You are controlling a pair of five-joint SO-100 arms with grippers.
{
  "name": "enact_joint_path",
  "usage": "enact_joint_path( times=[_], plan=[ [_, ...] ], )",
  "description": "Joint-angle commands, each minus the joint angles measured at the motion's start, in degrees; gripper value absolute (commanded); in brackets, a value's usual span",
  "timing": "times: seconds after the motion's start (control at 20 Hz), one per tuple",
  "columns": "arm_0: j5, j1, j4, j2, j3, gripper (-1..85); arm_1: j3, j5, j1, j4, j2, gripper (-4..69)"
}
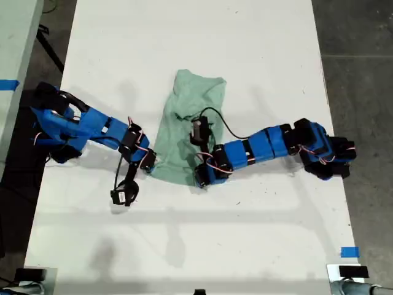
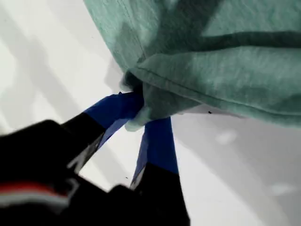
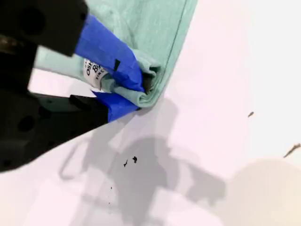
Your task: Fold t-shirt
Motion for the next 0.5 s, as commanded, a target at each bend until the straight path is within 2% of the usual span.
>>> enact_joint_path(
  times=[0.0,0.1,0.3,0.45],
  plan=[
    [-0.88,1.93,3.25,0.26,-4.75,0.0,-0.62,-0.35,-0.44,1.41,2.46,-0.9],
    [-0.97,4.48,7.21,-2.20,-12.22,0.0,-0.62,0.09,-1.41,3.25,4.13,-0.9],
    [1.14,9.93,26.63,-21.62,-49.39,0.0,-0.62,2.55,-5.54,8.17,10.46,-0.9],
    [1.23,11.34,28.21,-22.24,-55.28,0.0,-0.53,4.75,-9.14,11.43,17.05,-0.9]
  ],
)
